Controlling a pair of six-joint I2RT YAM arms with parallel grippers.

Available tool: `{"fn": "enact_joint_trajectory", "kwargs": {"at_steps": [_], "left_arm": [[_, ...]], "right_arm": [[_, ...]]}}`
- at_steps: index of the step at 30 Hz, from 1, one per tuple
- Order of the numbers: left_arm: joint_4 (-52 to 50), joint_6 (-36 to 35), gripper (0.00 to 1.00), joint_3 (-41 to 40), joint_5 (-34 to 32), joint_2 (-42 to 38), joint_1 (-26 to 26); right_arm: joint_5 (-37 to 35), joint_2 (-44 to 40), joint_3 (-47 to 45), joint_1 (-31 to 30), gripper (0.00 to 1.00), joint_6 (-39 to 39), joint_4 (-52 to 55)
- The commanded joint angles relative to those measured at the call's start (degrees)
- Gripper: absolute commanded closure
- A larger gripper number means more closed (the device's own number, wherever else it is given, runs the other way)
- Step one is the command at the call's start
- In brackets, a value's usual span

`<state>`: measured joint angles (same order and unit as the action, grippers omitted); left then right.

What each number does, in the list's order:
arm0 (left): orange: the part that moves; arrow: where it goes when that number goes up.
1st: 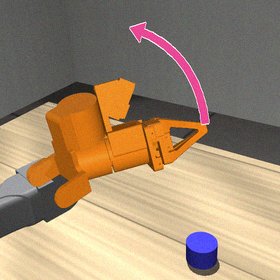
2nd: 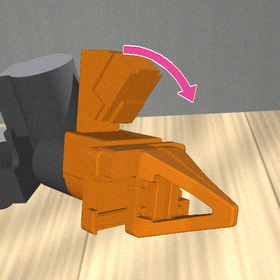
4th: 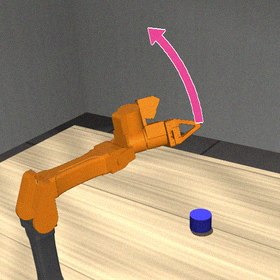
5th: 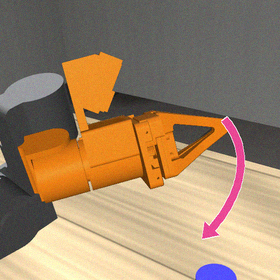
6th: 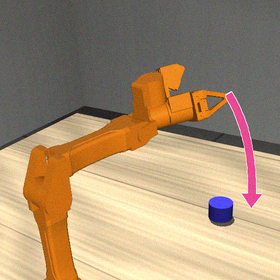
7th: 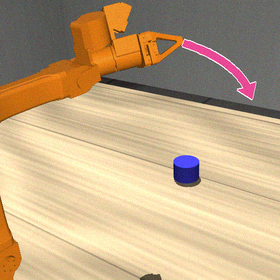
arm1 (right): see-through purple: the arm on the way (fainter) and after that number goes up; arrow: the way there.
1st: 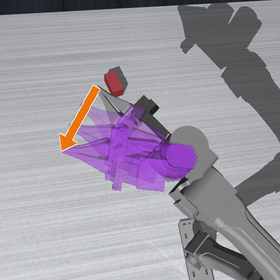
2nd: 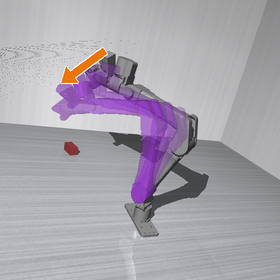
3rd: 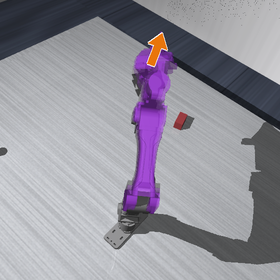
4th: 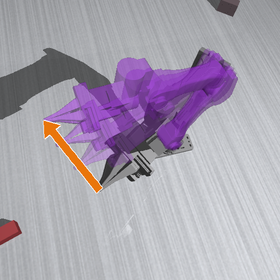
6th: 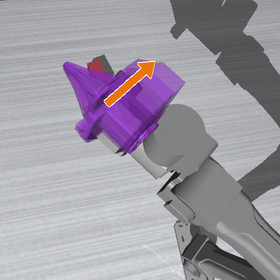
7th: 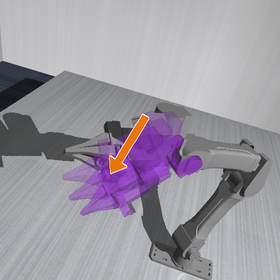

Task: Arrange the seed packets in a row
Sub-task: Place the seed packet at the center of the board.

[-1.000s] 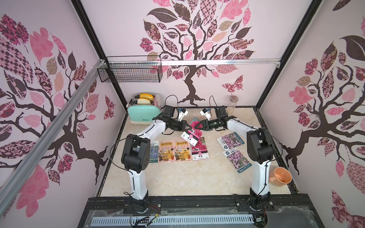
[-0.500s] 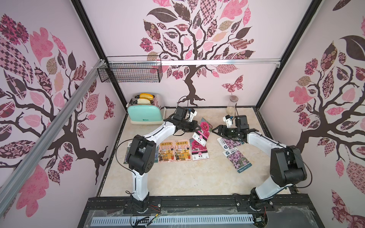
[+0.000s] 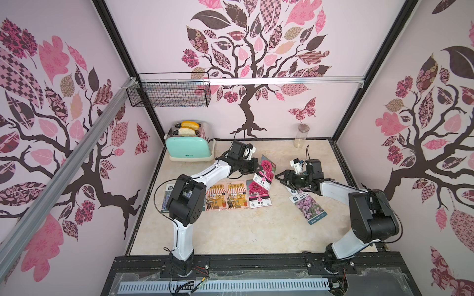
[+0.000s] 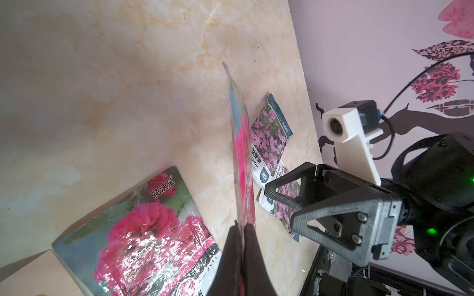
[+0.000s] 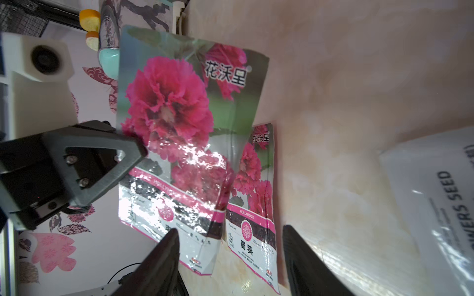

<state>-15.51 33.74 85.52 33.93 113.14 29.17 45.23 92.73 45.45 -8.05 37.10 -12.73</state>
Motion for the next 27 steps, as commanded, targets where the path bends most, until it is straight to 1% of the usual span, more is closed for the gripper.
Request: {"fn": "enact_joint_trajectory", "kwargs": {"at_steps": [1,9,13,20,21,22,25,27], "left_arm": [[3.53,5.04,1.00,-0.83,1.06,-0.37,0.71],[9.65,12.31,1.00,-3.52,2.38,-2.31,0.83],[10.43,13.19,1.00,-4.33,2.41,-2.65,0.89],[14.95,16.41,1.00,-6.95,3.07,-2.52,1.03],[16.14,17.38,1.00,-7.64,3.05,-2.58,1.07],[17.22,17.97,1.00,-8.27,3.06,-2.72,1.13],[17.80,18.73,1.00,-8.83,2.96,-2.53,1.33],[19.16,19.42,1.00,-9.46,2.60,-2.48,1.65]], "right_arm": [[3.27,0.82,-1.94,0.32,0.36,6.37,-9.28],[4.13,2.23,-3.44,0.31,0.38,10.03,-14.44],[4.53,2.45,-3.48,0.26,0.39,11.01,-15.88],[5.68,3.20,-4.32,0.23,0.43,14.33,-20.56],[6.02,3.39,-4.32,0.23,0.45,14.84,-21.15],[6.26,3.51,-4.38,0.23,0.48,15.41,-21.90],[6.08,3.73,-4.32,0.23,0.66,15.52,-22.28],[6.64,4.61,-3.99,0.02,0.71,16.17,-22.94]]}}
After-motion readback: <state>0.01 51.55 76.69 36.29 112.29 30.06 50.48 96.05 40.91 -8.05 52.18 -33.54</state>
